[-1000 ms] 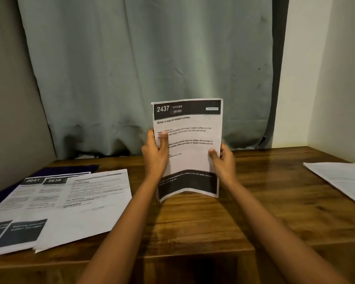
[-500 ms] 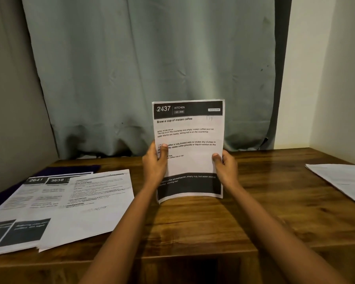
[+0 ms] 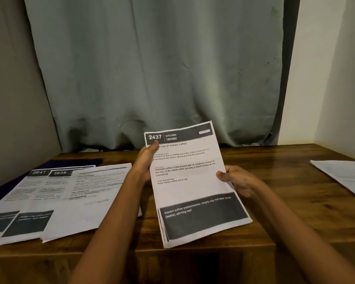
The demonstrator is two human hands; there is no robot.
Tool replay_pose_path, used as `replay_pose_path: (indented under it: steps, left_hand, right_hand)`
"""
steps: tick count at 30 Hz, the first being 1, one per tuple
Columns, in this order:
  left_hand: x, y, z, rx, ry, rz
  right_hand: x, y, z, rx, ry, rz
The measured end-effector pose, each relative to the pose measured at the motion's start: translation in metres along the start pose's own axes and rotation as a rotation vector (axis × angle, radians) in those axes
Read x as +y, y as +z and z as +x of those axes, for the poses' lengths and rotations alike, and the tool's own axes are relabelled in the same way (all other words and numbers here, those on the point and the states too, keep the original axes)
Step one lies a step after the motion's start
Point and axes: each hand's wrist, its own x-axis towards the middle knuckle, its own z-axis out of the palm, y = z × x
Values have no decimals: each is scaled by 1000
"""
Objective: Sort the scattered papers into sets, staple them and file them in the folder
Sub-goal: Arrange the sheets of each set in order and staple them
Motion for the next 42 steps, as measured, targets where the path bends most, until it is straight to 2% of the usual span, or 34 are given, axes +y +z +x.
replay_pose_path:
  steps: [4, 9, 14, 17, 21, 26, 29, 33, 37, 40, 42]
  left_hand:
    - [-10, -5, 3, -9, -19, -268]
    - [-25, -14, 8, 6, -40, -338]
    - [-35, -16, 7, 44, -51, -244]
    - [-43, -19, 8, 41, -81, -231]
    - [-53, -23, 12, 35, -129, -185]
    - [-57, -20, 12, 43, -138, -175]
    - [-58, -19, 14, 70, -133, -153]
    - [-59, -23, 17, 89, -148, -147]
    - [-58, -24, 16, 88, -159, -162]
    - [-56, -22, 14, 91, -156, -204]
    - [-54, -23, 13, 99, -157, -236]
  right_hand:
    - [18, -7, 3, -100, 105, 12]
    - [30, -15, 7, -173, 167, 1]
    - [18, -10, 12, -87, 153, -361]
    - [7, 0, 23, 101, 54, -406]
    - [4, 20, 37, 307, -93, -212]
    - [24, 28, 56, 575, -250, -104]
    - [31, 28, 56, 597, -298, -104]
    - [34, 23, 54, 610, -395, -277]
    - [33, 18, 49, 598, -506, -324]
    - [27, 16, 41, 545, -655, -387]
    - [20, 13, 34, 410, -718, -463]
